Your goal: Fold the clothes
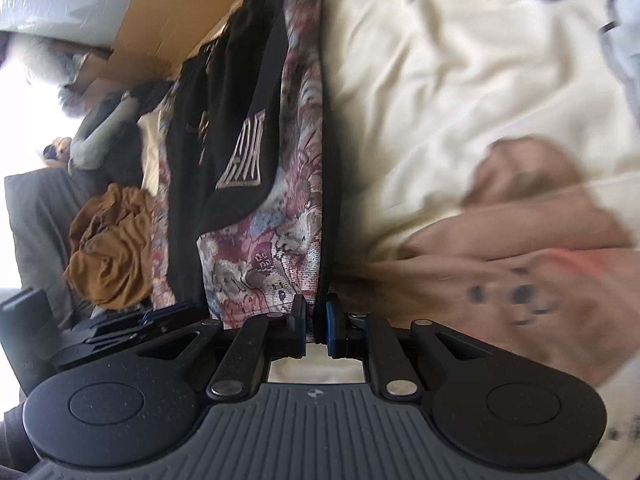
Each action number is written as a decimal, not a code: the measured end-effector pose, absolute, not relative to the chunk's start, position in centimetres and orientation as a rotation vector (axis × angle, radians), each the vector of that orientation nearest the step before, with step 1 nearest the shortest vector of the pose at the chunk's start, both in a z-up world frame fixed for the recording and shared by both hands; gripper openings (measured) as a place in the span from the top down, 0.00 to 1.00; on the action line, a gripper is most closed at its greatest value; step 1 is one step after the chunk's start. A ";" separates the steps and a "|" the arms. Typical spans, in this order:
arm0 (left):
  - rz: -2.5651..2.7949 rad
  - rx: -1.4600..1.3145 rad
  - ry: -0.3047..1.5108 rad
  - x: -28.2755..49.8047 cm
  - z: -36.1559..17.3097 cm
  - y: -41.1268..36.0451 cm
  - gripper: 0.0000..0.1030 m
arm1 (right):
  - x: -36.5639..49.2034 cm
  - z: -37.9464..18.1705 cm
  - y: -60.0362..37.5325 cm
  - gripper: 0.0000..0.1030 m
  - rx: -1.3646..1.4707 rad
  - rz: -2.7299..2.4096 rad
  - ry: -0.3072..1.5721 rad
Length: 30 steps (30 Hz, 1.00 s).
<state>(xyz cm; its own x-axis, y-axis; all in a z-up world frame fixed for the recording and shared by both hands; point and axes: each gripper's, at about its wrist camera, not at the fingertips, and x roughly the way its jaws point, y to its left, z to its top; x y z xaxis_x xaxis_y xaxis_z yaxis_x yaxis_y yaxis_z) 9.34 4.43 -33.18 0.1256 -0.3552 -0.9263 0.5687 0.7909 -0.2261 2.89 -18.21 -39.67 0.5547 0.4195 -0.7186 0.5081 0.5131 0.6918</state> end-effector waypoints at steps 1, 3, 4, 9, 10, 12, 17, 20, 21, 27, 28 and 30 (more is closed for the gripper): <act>-0.678 0.204 1.278 9.2 -33.1 4.6 0.84 | 2.4 -39.4 -18.7 0.93 1.072 -0.083 1.038; -0.672 0.221 1.278 8.8 -33.0 4.8 0.84 | 1.4 -38.9 -19.6 0.93 1.031 -0.124 1.044; -0.668 0.231 1.279 8.7 -33.1 4.9 0.84 | 0.9 -38.6 -20.1 0.93 1.012 -0.147 1.045; -0.649 0.232 1.288 8.1 -33.4 5.3 0.83 | -0.8 -37.9 -22.0 0.94 0.966 -0.205 1.066; -0.644 0.230 1.289 7.9 -33.5 5.4 0.83 | -1.0 -37.8 -22.3 0.94 0.948 -0.214 1.077; -0.636 0.230 1.290 7.8 -33.6 5.4 0.82 | -1.2 -37.7 -22.9 0.94 0.914 -0.236 1.098; -0.630 0.200 1.302 8.0 -33.9 6.2 0.82 | -1.5 -37.5 -24.8 0.94 0.834 -0.303 1.147; -0.645 0.160 1.318 8.1 -33.9 6.8 0.81 | -1.4 -37.6 -25.8 0.94 0.784 -0.338 1.171; -0.645 0.159 1.317 8.1 -33.9 7.0 0.80 | -1.2 -37.7 -26.0 0.94 0.771 -0.348 1.178; -0.622 0.143 1.365 7.6 -35.4 7.8 0.76 | -1.1 -38.4 -26.7 0.94 0.716 -0.382 1.212; -0.617 0.140 1.376 7.4 -35.8 8.0 0.74 | -1.1 -38.6 -26.7 0.94 0.717 -0.380 1.213; -0.607 0.134 1.396 6.9 -36.5 8.3 0.66 | -1.3 -38.9 -26.6 0.94 0.721 -0.380 1.214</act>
